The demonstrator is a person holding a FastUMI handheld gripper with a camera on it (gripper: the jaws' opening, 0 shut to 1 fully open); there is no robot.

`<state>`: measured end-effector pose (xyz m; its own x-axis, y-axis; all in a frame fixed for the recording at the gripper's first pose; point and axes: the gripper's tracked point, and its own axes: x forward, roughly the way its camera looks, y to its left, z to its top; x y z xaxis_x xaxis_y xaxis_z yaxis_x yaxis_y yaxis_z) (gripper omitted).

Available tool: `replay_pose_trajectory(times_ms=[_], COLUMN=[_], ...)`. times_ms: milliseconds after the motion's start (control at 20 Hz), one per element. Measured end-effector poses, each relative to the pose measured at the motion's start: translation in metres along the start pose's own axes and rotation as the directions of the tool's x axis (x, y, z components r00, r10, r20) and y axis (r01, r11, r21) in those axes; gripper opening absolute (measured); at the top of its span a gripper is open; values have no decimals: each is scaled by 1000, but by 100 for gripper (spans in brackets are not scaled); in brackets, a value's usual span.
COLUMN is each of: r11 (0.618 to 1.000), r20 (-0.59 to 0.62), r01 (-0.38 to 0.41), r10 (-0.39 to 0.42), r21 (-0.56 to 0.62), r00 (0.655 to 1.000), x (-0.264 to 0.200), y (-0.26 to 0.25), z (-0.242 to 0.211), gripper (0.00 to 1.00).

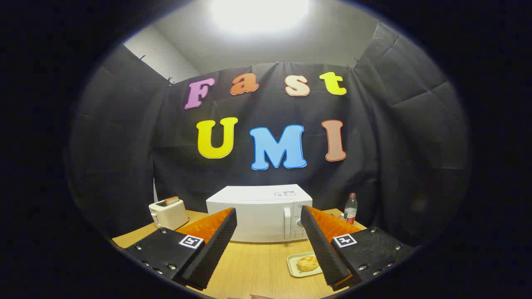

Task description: Open the microwave, put the food inside, and close the microwave door.

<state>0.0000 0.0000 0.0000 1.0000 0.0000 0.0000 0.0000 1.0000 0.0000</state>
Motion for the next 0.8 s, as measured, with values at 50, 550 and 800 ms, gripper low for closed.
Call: replay_pose_trajectory(times_ms=[50,550,800], r11=[1000,1000,999], r20=[0,-4,-12], r01=[3,-11,-16], r10=[-3,11,16], r21=[-5,-28,-38], r00=[1000,1000,1000], x=[1,2,4], y=[-1,12,14], z=[1,-3,-8], gripper=[98,98,98])
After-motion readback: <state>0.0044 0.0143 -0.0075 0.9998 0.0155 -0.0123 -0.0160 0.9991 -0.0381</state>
